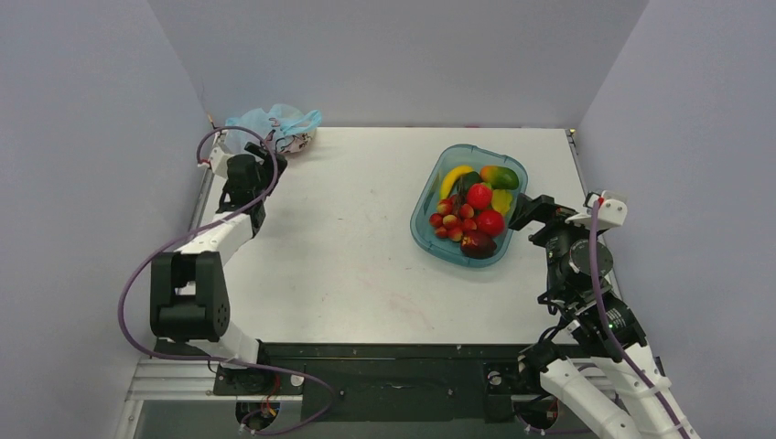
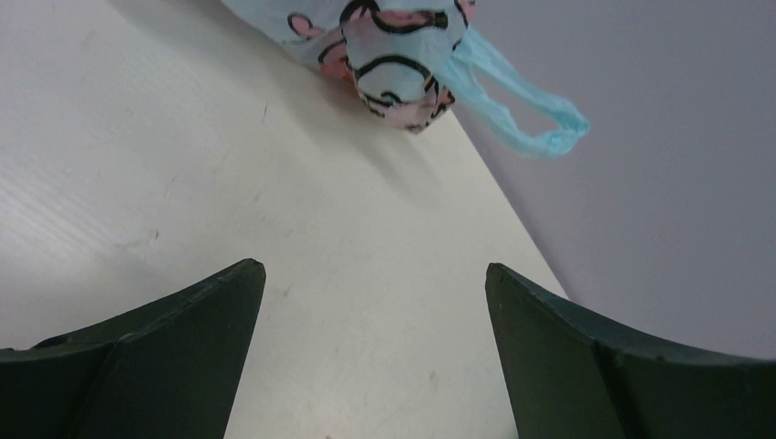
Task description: Take the fake fruits out of the plastic bag
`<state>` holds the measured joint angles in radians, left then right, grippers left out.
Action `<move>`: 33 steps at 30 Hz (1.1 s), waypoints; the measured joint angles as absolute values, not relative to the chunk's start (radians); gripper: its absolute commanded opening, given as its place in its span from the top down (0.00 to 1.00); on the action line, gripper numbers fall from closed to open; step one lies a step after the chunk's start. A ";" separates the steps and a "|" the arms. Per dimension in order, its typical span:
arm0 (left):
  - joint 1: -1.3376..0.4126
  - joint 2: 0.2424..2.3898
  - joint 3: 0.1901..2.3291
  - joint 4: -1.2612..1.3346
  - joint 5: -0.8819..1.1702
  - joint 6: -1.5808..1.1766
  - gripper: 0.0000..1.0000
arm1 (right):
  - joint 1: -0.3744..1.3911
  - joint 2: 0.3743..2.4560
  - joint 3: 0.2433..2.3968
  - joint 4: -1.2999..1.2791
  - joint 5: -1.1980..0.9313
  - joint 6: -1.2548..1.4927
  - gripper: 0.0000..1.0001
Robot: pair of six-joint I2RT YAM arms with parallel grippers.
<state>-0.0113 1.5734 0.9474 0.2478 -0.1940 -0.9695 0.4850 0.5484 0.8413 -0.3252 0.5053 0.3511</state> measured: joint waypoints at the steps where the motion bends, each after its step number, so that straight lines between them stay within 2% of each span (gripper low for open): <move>1: -0.011 1.604 0.947 0.303 -0.216 -0.975 0.11 | 0.485 0.538 0.838 -0.327 0.504 0.349 0.00; 9: -0.010 1.880 1.068 0.562 -0.307 -0.980 0.10 | 0.485 0.489 0.824 -0.333 0.509 0.327 0.00; 13: -0.010 2.004 1.140 0.656 -0.302 -0.993 0.14 | 0.485 0.487 0.824 -0.344 0.509 0.323 0.00; 18: -0.010 2.144 1.219 0.710 -0.283 -1.014 0.35 | 0.485 0.471 0.824 -0.356 0.509 0.317 0.00; 20: -0.010 2.189 1.251 0.713 -0.271 -1.019 0.48 | 0.485 0.459 0.824 -0.356 0.510 0.312 0.00; 21: -0.010 2.206 1.266 0.713 -0.263 -1.024 0.59 | 0.485 0.456 0.824 -0.356 0.512 0.309 0.00; 24: -0.010 2.251 1.319 0.710 -0.234 -1.024 0.69 | 0.485 0.456 0.824 -0.358 0.516 0.303 0.00; 26: -0.008 2.263 1.348 0.706 -0.212 -1.013 0.85 | 0.485 0.456 0.824 -0.361 0.516 0.302 0.01; 27: -0.005 2.265 1.359 0.705 -0.203 -1.010 0.96 | 0.485 0.456 0.824 -0.361 0.516 0.302 0.01; 29: 0.004 2.266 1.382 0.700 -0.183 -1.001 1.00 | 0.485 0.458 0.824 -0.361 0.516 0.302 0.01; 33: 0.034 2.265 1.390 0.704 -0.141 -0.991 1.00 | 0.485 0.465 0.824 -0.361 0.516 0.302 0.01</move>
